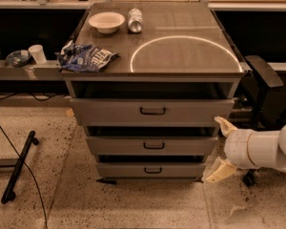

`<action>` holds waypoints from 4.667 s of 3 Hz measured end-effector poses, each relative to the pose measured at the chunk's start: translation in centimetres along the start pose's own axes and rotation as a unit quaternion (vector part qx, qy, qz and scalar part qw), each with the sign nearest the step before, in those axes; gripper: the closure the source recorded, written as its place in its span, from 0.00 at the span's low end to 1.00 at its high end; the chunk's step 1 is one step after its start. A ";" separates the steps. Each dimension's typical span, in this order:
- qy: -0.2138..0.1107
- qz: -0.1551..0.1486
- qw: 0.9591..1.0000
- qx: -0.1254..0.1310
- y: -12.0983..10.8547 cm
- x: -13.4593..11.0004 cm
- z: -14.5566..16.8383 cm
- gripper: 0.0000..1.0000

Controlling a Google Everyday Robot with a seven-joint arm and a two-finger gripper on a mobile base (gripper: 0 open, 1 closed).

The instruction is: Open bottom drawer

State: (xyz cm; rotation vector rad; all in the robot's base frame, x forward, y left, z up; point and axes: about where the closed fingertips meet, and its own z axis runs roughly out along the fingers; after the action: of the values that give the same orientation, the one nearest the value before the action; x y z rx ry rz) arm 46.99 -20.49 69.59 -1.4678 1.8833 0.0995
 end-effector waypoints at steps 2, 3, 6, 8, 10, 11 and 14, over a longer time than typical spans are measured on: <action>0.016 -0.006 1.000 0.011 0.1 1.8 3.1 0.00; 0.057 -0.036 0.998 -0.014 3.4 8.4 12.2 0.00; 0.089 -0.061 0.993 -0.055 5.5 14.0 17.3 0.00; 0.033 -0.074 0.981 -0.176 9.0 21.3 25.5 0.00; 0.022 -0.080 0.978 -0.191 9.7 21.9 26.4 0.00; 0.020 -0.100 0.978 -0.182 9.7 21.9 28.3 0.00; 0.004 -0.112 0.982 -0.149 7.9 23.7 34.9 0.00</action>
Offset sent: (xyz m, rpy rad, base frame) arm 0.0347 0.0034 -0.1386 -0.1333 0.0072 -0.0245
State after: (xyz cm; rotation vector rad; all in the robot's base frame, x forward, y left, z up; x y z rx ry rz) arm 55.53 -20.31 27.58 -1.8758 1.7496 0.2802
